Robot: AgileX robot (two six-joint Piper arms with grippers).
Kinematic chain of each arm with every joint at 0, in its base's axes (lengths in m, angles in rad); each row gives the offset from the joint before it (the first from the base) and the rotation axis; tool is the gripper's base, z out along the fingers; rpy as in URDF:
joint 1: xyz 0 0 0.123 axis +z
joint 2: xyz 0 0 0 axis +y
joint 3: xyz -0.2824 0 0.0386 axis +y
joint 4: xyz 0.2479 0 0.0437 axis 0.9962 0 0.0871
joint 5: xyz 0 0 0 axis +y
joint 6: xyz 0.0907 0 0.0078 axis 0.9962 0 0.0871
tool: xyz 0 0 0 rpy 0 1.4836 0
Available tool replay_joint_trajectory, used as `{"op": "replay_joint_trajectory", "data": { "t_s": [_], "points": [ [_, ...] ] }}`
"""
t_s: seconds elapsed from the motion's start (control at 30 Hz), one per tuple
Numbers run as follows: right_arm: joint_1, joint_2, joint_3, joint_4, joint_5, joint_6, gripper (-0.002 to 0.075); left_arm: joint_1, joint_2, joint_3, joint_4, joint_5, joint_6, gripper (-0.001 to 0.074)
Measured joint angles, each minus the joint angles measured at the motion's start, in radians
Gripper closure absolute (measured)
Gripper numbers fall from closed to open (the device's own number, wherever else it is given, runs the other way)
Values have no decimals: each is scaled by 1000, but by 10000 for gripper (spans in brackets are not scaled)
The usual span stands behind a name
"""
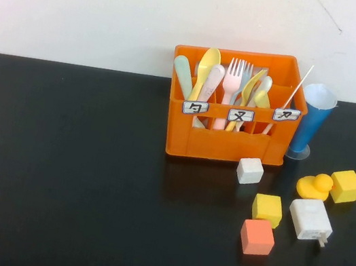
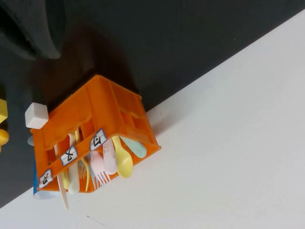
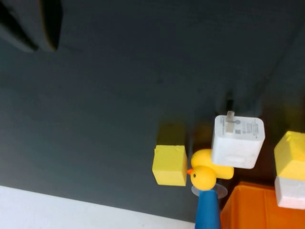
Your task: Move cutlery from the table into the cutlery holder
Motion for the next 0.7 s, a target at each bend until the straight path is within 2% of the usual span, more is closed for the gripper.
{"op": "replay_joint_trajectory", "data": {
  "t_s": [0.2, 0.3, 0.37, 0.53, 0.7],
  "points": [
    [0, 0, 0, 0, 0, 0, 729, 8, 0, 40, -9, -6, 11, 736],
    [0, 0, 0, 0, 0, 0, 729, 58, 0, 103, -21, -57, -15, 736],
    [0, 0, 0, 0, 0, 0, 729, 121, 0, 160, -19, -110, -63, 736],
    [0, 0, 0, 0, 0, 0, 729, 340, 0, 285, -29, -250, -228, 736],
    [0, 0, 0, 0, 0, 0, 729, 515, 0, 378, -60, -373, -270, 736]
  ]
}}
